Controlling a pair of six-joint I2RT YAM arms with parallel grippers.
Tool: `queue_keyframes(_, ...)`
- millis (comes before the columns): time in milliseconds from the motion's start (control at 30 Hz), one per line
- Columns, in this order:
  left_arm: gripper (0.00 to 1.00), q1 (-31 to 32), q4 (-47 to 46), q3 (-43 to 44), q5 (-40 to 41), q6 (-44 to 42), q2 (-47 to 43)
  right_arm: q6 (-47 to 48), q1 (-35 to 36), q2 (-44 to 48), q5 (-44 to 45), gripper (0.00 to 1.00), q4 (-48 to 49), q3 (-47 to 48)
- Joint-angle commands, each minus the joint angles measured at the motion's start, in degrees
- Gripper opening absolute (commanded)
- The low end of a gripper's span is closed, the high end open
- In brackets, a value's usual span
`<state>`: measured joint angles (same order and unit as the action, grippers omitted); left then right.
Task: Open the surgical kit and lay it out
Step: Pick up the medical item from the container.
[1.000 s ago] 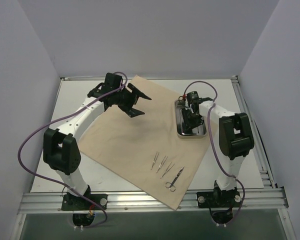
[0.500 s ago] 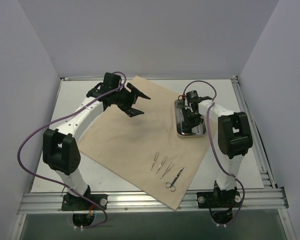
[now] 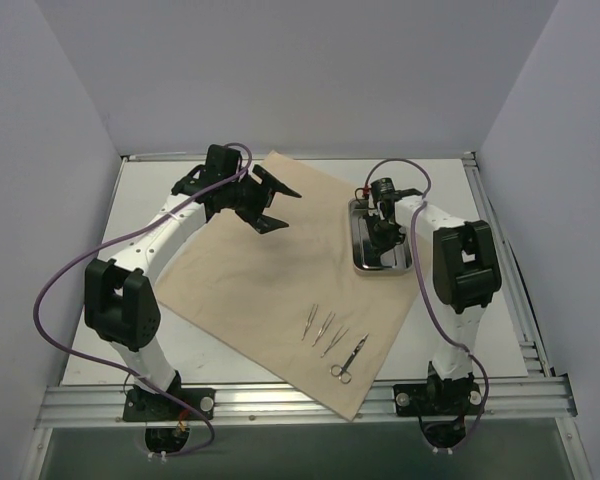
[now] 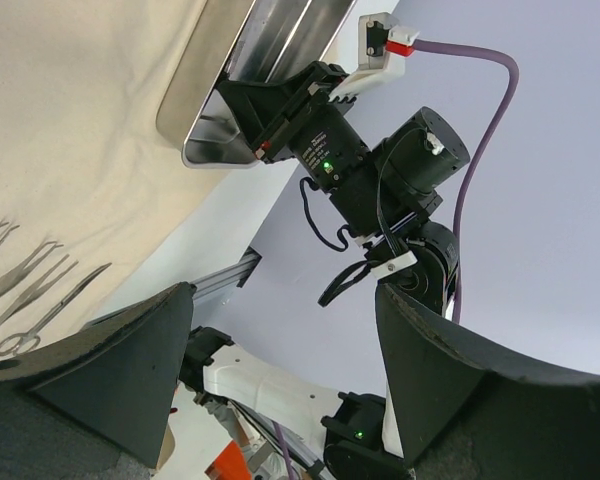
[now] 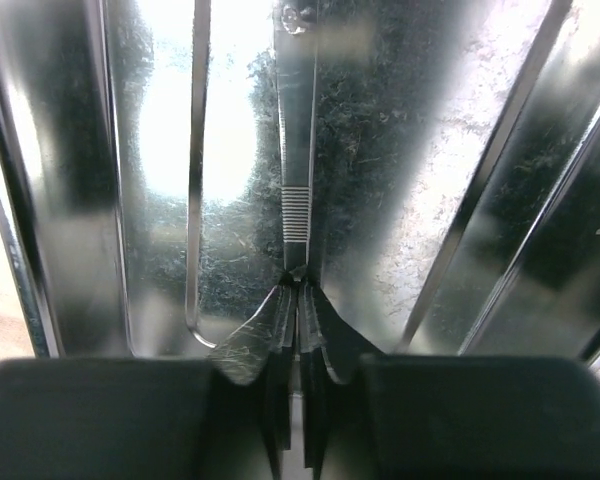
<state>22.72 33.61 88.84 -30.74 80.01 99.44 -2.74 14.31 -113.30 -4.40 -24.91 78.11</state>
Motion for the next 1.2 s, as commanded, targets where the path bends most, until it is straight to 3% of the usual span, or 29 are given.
queue_keyframes(0, 0.82, -0.57, -1.44, 0.02, -0.9, 0.15, -3.2, 0.37, 0.37, -3.6, 0.1, 0.01, -3.57, 0.46)
queue_keyframes(200, 0.82, -0.57, -1.17, 0.28, -1.07, 0.15, -3.29, 0.02, 0.11, -2.29, -1.92, 0.0, -4.62, 3.27)
queue_keyframes(500, 0.83, -0.48, -0.91, 0.9, -1.43, -0.11, -3.29, -6.48, -7.35, 2.99, -21.23, 0.0, -1.99, 1.7)
queue_keyframes(867, 0.83, -0.4, -1.17, 2.21, -2.57, -0.38, -2.5, -11.75, -13.69, 6.77, -33.82, 0.0, 2.49, -4.1)
queue_keyframes(967, 0.83, -0.4, -2.4, 3.71, -5.19, -1.87, -0.83, -13.25, -14.04, 9.14, -36.37, 0.0, 3.2, -5.42)
queue_keyframes(1167, 0.82, 0.22, 4.1, 7.67, -5.91, -13.2, 1.02, -13.34, -13.78, 15.11, -38.49, 0.0, -1.36, -4.11)
